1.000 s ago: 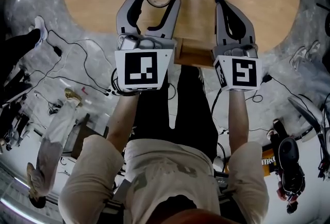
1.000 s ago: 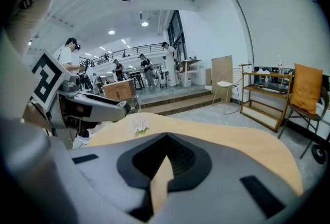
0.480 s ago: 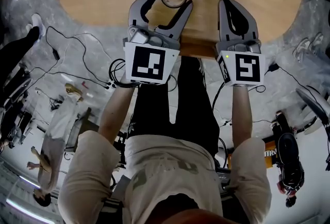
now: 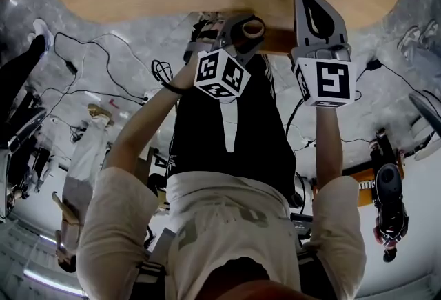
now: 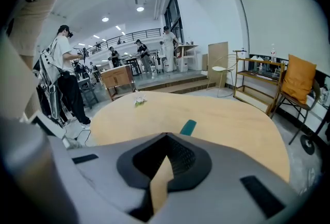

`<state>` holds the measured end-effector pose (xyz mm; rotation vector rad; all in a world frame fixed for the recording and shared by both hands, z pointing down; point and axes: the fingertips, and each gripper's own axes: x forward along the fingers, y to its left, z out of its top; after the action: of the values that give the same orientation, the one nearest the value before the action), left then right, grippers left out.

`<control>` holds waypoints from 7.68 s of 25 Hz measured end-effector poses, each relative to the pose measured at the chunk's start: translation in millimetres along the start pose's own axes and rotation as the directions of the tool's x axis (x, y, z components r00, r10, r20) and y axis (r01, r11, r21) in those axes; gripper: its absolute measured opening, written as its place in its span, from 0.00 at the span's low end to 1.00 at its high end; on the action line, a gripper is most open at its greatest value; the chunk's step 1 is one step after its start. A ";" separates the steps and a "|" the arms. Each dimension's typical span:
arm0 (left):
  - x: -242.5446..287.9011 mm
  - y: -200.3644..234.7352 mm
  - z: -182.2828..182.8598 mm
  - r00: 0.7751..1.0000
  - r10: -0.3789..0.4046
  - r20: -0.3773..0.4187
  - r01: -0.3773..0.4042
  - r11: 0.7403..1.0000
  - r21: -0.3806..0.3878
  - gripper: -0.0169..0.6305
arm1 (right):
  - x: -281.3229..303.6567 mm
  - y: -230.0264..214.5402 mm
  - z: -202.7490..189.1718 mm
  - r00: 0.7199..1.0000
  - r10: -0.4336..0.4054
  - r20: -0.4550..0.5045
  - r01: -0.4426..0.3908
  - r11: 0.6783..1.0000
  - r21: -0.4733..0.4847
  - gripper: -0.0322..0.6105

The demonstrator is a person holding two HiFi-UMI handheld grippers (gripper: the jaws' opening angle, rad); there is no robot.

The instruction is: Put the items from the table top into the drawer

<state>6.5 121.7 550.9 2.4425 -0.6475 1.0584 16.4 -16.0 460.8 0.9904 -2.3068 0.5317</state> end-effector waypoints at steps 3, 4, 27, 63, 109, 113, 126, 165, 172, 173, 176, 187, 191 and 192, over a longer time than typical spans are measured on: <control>30.9 -16.5 -20.6 0.995 -0.042 -0.094 0.045 0.999 0.024 0.43 | -4.5 -8.6 -5.6 1.000 0.006 -0.021 -0.006 1.000 -0.001 0.06; 39.6 -18.2 -25.3 0.991 -0.049 -0.121 0.053 0.998 0.026 0.43 | -4.7 -11.2 -6.9 1.000 0.010 -0.026 -0.010 1.000 -0.003 0.06; 76.6 -31.9 -87.9 0.896 -0.103 -0.431 0.111 0.994 -0.007 0.43 | 2.7 6.1 -22.3 0.997 0.048 -0.057 -0.048 0.999 0.004 0.06; -187.1 128.5 168.6 0.817 0.477 0.323 -0.174 0.739 -0.651 0.04 | -57.5 2.6 98.0 0.974 -0.067 0.215 0.062 0.998 0.030 0.06; 90.8 232.7 98.2 0.822 0.507 -0.260 -0.549 0.582 -0.600 0.27 | -45.1 -68.9 23.3 0.969 -0.221 0.107 0.175 0.927 0.333 0.06; 79.5 240.1 105.4 0.804 0.547 -0.233 -0.566 0.585 -0.581 0.25 | -48.8 -72.7 23.1 0.966 -0.232 0.114 0.181 0.922 0.343 0.06; -45.0 267.2 171.4 0.624 0.781 -0.018 -0.686 0.536 -0.491 0.05 | -58.5 -64.1 48.1 0.963 -0.221 0.153 0.170 0.942 0.288 0.06; -95.1 47.5 223.2 0.771 0.519 0.369 -0.511 0.850 -0.127 0.04 | -103.7 -66.1 -8.1 0.936 -0.349 0.051 0.324 0.908 0.265 0.06; 3.8 -59.1 162.4 0.944 0.236 0.230 -0.265 0.959 0.103 0.04 | -168.0 -85.5 -100.1 0.875 -0.477 -0.078 0.474 0.812 0.340 0.06; 18.9 -69.2 153.1 0.957 0.200 0.209 -0.231 0.964 0.132 0.04 | -172.8 -85.4 -112.3 0.867 -0.489 -0.095 0.488 0.797 0.355 0.06; 67.3 -91.8 128.8 0.984 0.109 0.143 -0.135 0.972 0.190 0.04 | -182.0 -86.9 -146.8 0.848 -0.514 -0.132 0.519 0.753 0.404 0.06; 130.5 -112.6 100.3 1.000 0.013 0.028 -0.021 0.954 0.299 0.04 | -196.0 -87.2 -181.4 0.821 -0.549 -0.161 0.549 0.679 0.487 0.06; 121.7 -103.9 108.6 0.998 0.029 0.054 -0.043 0.959 0.280 0.04 | -191.0 -88.3 -169.6 0.823 -0.552 -0.137 0.542 0.687 0.484 0.06; 116.2 -98.6 114.3 0.997 0.037 0.070 -0.054 0.964 0.261 0.04 | -189.1 -87.9 -164.4 0.825 -0.551 -0.129 0.538 0.693 0.480 0.06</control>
<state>196.7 112.5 549.0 2.7110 -0.6202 1.1522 245.5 117.3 477.0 1.8613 -1.7650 0.8760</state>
